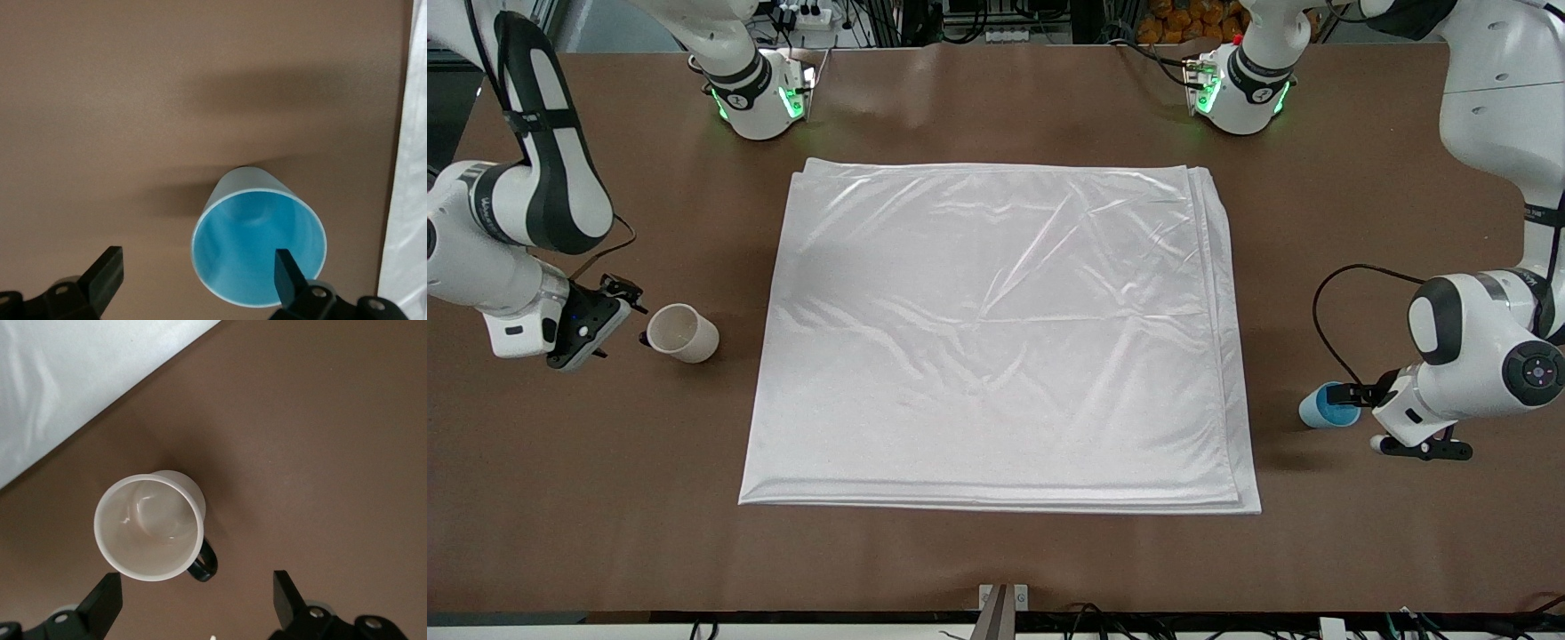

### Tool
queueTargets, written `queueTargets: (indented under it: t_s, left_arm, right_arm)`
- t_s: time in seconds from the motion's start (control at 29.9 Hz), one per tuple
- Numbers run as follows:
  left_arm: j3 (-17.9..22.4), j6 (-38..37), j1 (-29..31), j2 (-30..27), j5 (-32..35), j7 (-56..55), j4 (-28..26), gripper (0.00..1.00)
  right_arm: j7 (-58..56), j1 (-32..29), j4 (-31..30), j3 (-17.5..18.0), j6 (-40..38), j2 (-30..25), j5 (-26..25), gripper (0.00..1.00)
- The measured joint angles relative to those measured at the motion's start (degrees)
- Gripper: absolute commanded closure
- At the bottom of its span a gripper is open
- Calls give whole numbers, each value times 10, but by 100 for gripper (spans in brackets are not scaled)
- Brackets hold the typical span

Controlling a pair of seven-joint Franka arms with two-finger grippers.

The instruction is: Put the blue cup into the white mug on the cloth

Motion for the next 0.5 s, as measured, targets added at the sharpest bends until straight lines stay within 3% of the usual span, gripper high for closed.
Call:
queueTargets:
  t_s: [0.13,0.23,0.5]
  left_arm:
    - [0,9,0,9,0,0,0,83]
    - [0,18,0,17,0,0,0,100]
    - [0,25,0,24,0,0,2,100]
  right_arm:
    - [-83,-11,0,0,19,16,0,0]
    - [-142,-22,0,0,23,26,0,0]
    - [-296,-30,1,0,33,47,0,0]
